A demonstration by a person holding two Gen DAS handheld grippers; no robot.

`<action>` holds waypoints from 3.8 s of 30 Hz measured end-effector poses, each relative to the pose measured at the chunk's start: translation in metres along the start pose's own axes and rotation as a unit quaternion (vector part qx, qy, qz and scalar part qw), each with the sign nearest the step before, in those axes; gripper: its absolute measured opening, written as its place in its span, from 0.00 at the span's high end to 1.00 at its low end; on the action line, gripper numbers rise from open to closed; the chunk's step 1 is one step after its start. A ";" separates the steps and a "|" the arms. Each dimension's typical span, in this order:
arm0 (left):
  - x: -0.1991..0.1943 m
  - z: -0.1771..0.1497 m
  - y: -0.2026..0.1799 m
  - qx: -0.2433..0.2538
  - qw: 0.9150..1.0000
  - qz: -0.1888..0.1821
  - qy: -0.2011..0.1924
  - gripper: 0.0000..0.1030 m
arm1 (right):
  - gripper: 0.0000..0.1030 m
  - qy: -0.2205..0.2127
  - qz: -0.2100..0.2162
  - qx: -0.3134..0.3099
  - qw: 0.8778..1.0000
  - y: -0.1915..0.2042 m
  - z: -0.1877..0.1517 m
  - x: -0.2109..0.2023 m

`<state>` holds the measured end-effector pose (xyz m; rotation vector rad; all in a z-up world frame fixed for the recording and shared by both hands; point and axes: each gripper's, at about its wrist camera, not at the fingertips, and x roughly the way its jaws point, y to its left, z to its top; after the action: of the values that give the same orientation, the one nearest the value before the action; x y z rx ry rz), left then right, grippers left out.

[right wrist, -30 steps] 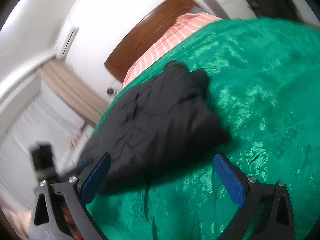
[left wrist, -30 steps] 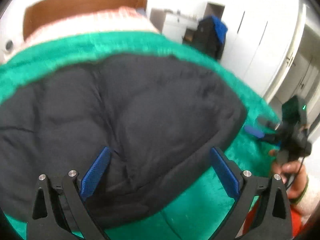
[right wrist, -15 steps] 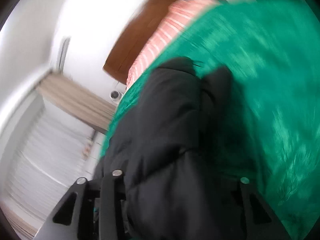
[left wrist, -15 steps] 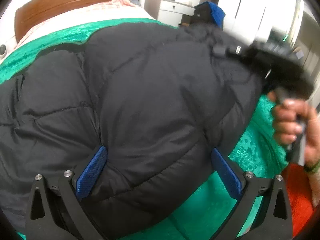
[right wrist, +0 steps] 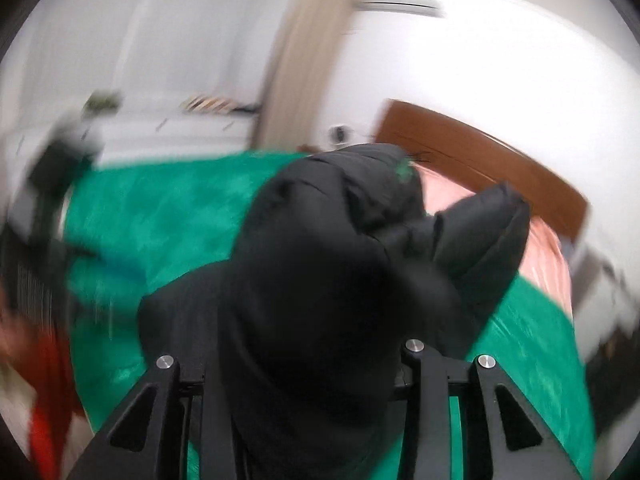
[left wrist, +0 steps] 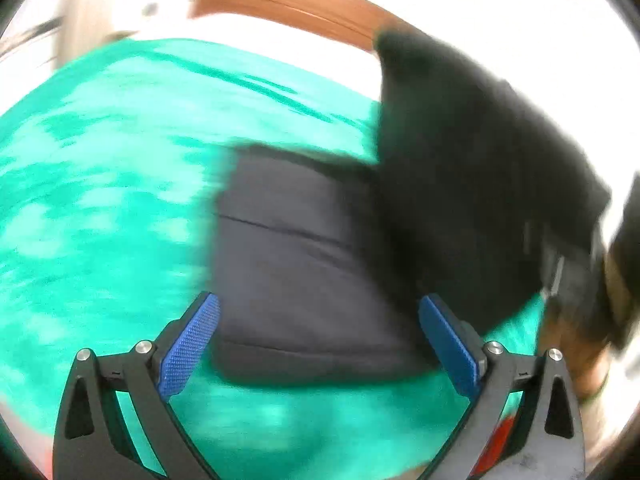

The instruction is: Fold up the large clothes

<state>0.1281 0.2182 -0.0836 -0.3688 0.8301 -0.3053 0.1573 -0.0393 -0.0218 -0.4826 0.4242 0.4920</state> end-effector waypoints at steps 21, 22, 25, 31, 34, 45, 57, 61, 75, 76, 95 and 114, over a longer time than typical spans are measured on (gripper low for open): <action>0.082 0.121 -0.018 0.016 0.992 -0.090 0.083 0.72 | 0.30 0.009 0.132 -0.006 0.991 0.107 0.000 0.000; 0.079 0.121 -0.017 0.021 0.993 -0.086 0.081 0.72 | 0.30 -0.002 0.169 0.056 0.984 0.088 0.006 -0.010; 0.081 0.120 0.000 0.027 0.994 -0.060 0.085 0.71 | 0.30 -0.027 0.193 0.209 0.958 0.033 0.020 -0.011; 0.092 0.114 0.021 0.032 0.995 -0.025 0.092 0.64 | 0.31 0.027 0.168 0.168 0.971 0.040 0.041 0.081; 0.107 0.110 0.038 0.018 0.994 -0.006 0.112 0.59 | 0.31 0.031 0.128 0.067 0.989 0.076 0.022 0.108; 0.150 0.093 0.058 0.003 0.993 -0.010 0.115 0.54 | 0.30 0.016 0.117 0.077 0.990 0.087 -0.001 0.145; 0.163 0.090 0.063 -0.007 0.992 -0.018 0.123 0.52 | 0.30 0.009 0.131 0.101 0.986 0.086 -0.002 0.131; 0.165 0.090 0.066 -0.016 0.992 -0.025 0.124 0.52 | 0.30 0.008 0.130 0.099 0.986 0.088 0.003 0.127; 0.167 0.091 0.064 -0.015 0.992 -0.021 0.126 0.51 | 0.31 0.005 0.128 0.098 0.987 0.087 -0.004 0.124; 0.168 0.091 0.065 -0.016 0.992 -0.022 0.126 0.51 | 0.31 0.006 0.127 0.097 0.987 0.087 -0.004 0.124; 0.060 0.092 0.074 -0.048 0.995 -0.037 0.080 0.11 | 0.00 -0.015 0.123 0.263 0.957 -0.029 0.032 0.009; 0.165 0.036 0.079 -0.006 0.973 -0.039 0.228 0.00 | 0.00 0.173 0.308 0.471 0.808 -0.107 -0.101 0.170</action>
<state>0.2705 0.2295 -0.2039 -0.3471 1.2710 -0.4685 0.3237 -0.1172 -0.1515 0.5821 1.1200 0.7424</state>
